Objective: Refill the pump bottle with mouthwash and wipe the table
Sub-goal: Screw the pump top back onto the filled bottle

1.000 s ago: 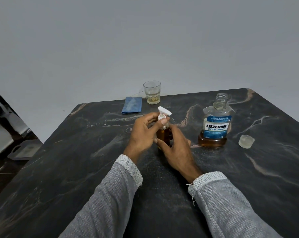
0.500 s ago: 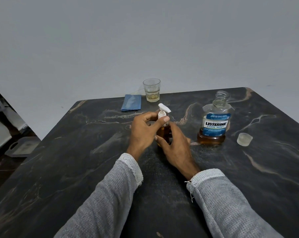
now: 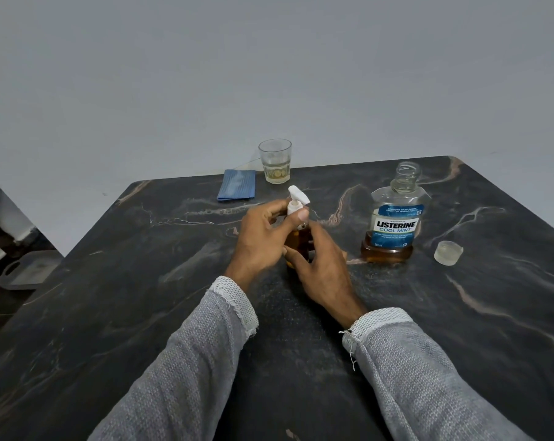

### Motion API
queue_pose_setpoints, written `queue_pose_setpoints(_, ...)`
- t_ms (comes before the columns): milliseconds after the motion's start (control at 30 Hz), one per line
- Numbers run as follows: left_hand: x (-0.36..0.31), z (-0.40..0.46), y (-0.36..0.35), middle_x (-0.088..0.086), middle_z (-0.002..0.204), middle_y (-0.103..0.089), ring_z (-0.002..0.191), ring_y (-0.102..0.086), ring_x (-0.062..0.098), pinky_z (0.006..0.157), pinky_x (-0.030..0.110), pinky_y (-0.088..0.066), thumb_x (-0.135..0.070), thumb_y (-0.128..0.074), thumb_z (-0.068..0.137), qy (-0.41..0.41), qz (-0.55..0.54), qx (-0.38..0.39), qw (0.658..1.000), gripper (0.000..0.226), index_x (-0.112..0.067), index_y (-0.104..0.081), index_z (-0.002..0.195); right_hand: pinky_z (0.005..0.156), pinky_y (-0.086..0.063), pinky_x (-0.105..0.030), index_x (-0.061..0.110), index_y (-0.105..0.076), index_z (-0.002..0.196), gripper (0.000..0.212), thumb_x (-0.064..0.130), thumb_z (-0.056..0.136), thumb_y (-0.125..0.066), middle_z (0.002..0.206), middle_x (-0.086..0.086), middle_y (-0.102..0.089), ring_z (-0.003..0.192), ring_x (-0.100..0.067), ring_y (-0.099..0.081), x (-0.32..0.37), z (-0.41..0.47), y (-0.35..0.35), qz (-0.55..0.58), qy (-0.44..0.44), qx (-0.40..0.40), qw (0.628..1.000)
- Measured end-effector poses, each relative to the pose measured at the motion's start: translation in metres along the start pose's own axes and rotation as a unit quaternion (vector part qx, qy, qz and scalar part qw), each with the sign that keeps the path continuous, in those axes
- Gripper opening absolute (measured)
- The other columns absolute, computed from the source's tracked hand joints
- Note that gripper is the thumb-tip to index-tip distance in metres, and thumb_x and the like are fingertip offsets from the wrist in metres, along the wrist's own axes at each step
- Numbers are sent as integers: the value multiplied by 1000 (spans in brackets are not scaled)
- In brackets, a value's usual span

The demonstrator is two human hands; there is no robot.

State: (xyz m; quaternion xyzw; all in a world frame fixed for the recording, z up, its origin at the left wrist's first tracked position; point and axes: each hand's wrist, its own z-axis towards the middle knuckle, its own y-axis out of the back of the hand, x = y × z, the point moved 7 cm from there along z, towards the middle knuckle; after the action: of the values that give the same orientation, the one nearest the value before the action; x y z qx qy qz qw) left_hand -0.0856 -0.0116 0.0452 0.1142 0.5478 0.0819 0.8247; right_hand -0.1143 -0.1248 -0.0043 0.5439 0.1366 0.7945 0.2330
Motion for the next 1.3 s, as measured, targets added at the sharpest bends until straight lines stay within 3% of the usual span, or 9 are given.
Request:
queue_pose_setpoints(333, -6, 5, 2, -1, 101, -75, 97, -69, 10, 84, 24, -54, -17, -66, 89, -21, -24, 82, 996, 21, -9, -73, 106, 95, -47, -51, 28, -47, 126, 43, 38, 88, -65, 118, 7, -61, 110, -14, -58, -2, 2, -1, 17, 1, 15, 1000)
queue_pose_setpoints(433, -1, 3, 2, -3, 106, -74, 102, -68, 9, 91, 27, -52, -21, -68, 87, -11, -29, 66, 997, 24, -11, -73, 109, 96, -46, -50, 30, -46, 127, 45, 38, 87, -66, 120, 9, -60, 112, -12, -56, -4, 2, -2, 25, 0, 14, 1000)
queue_pose_setpoints(633, 9, -3, 2, -11, 103, -74, 102, -68, 6, 85, 20, -53, -21, -73, 83, 15, -73, 24, 997, 26, -21, -72, 108, 98, -46, -48, 30, -46, 134, 55, 40, 84, -69, 126, 7, -57, 117, -11, -53, -6, 0, -3, 36, 9, 14, 999)
queue_pose_setpoints(767, 14, -13, 1, -16, 108, -71, 106, -64, 0, 89, 18, -52, -26, -75, 80, 35, -79, 15, 996, 39, -24, -66, 118, 105, -41, -37, 25, -38, 143, 79, 43, 77, -76, 137, 3, -47, 125, -11, -44, -10, -2, 1, 38, -1, 10, 999)
queue_pose_setpoints(867, 12, -24, 12, -15, 112, -68, 107, -63, -2, 85, 15, -51, -27, -75, 80, 37, -79, -42, 995, 43, -25, -62, 120, 104, -37, -29, 27, -32, 145, 86, 46, 75, -78, 139, 3, -40, 125, -9, -41, -10, -7, 8, 50, -8, -3, 999)
queue_pose_setpoints(967, 6, -39, 25, -8, 107, -69, 98, -65, 1, 81, 17, -52, -24, -72, 84, 27, -60, -119, 991, 29, -26, -64, 111, 98, -38, -26, 31, -34, 140, 77, 49, 76, -75, 131, 5, -42, 120, -7, -43, -10, -13, 17, 45, -11, -22, 999)
queue_pose_setpoints(1067, -2, -57, 23, -8, 97, -69, 90, -66, 1, 75, 15, -51, -19, -69, 87, 11, -56, -145, 988, 17, -29, -65, 99, 92, -42, -22, 30, -42, 129, 61, 44, 79, -74, 120, 6, -48, 111, -7, -48, -11, -22, 33, 37, -6, -45, 998)
queue_pose_setpoints(1167, -7, -70, 5, -7, 93, -70, 88, -67, 3, 74, 16, -53, -15, -68, 88, 12, -68, -115, 991, 14, -25, -67, 97, 82, -43, -16, 24, -51, 112, 40, 36, 81, -74, 107, 4, -55, 98, -7, -52, -12, -32, 55, 20, 16, -78, 997)
queue_pose_setpoints(1300, -11, -73, -30, -5, 90, -72, 83, -68, 7, 74, 19, -54, -14, -68, 87, 31, -78, -44, 995, 12, -23, -68, 94, 73, -48, -22, 18, -58, 92, 18, 27, 84, -72, 90, 4, -59, 82, -8, -56, -21, -42, 88, -24, 19, -91, 995)
